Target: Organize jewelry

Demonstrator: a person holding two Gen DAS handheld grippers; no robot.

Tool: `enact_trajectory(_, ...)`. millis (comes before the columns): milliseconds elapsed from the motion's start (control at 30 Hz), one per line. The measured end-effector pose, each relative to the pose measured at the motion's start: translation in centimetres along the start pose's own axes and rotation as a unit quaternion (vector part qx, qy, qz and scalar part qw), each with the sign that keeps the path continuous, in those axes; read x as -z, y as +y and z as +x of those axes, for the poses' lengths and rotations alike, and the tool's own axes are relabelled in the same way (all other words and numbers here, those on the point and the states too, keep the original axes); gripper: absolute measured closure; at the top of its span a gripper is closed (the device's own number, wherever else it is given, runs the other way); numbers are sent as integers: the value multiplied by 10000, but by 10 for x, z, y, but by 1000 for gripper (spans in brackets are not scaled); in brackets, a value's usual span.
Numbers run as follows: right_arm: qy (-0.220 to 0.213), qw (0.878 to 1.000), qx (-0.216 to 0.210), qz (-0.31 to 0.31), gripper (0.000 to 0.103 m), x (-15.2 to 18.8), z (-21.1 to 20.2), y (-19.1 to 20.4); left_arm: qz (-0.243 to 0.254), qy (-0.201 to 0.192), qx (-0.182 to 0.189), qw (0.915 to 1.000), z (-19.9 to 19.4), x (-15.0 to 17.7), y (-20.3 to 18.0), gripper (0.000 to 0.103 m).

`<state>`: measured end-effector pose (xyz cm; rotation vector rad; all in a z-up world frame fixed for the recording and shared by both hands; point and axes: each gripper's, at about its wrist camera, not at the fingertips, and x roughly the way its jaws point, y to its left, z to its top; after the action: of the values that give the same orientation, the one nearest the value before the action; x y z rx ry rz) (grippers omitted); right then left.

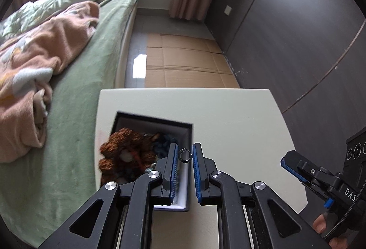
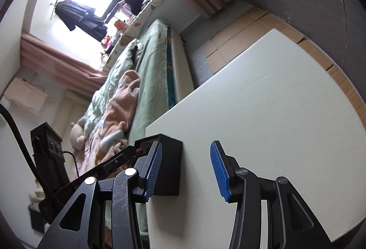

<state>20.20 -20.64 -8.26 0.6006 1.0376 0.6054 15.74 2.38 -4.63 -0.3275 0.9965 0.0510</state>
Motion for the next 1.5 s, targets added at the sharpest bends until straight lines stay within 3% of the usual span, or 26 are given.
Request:
enact_trajectory(100, 176, 9998, 5, -80, 56, 6, 12, 7, -214, 61, -50, 9997, 2, 3, 16, 89)
enact_trajectory(200, 319, 9993, 2, -168, 45, 14, 20, 14, -395, 156, -48, 9991, 3, 1, 26, 88)
enact_trajectory(267, 354, 9991, 3, -243, 35, 18, 23, 19, -465, 214, 80, 9987, 3, 1, 30, 75)
enact_trajectory(333, 403, 9987, -51, -304, 27, 21, 23, 23, -496, 142, 108, 9986, -1, 2, 30, 40)
enact_trajectory(400, 378, 9987, -51, -347, 19, 23, 21, 25, -472, -44, 124, 9988, -11, 2, 29, 28)
enact_trajectory(533, 362, 9984, 87, -417, 15, 26, 18, 27, -402, -190, 213, 9988, -27, 7, 29, 21)
enact_trajectory(633, 382, 9980, 263, -435, 7, 27, 14, 25, -340, -191, 151, 9991, -32, 18, 27, 20)
enact_trajectory(767, 295, 9964, 494, -621, 3, 30, 6, 28, -198, -363, 49, 9991, -47, 35, 20, 19)
enact_trajectory(900, 99, 9929, 680, -968, 0, 36, -6, 35, -85, -804, -67, 9967, -67, 49, 14, 1)
enact_trajectory(1233, -168, 9796, 1201, -1605, 0, 47, -40, 37, 69, -1361, -585, 9889, -91, 68, 12, 0)
enact_trajectory(1500, -248, 9710, 1408, -1916, 0, 47, -64, 34, 161, -1546, -681, 9855, -98, 70, 2, 0)
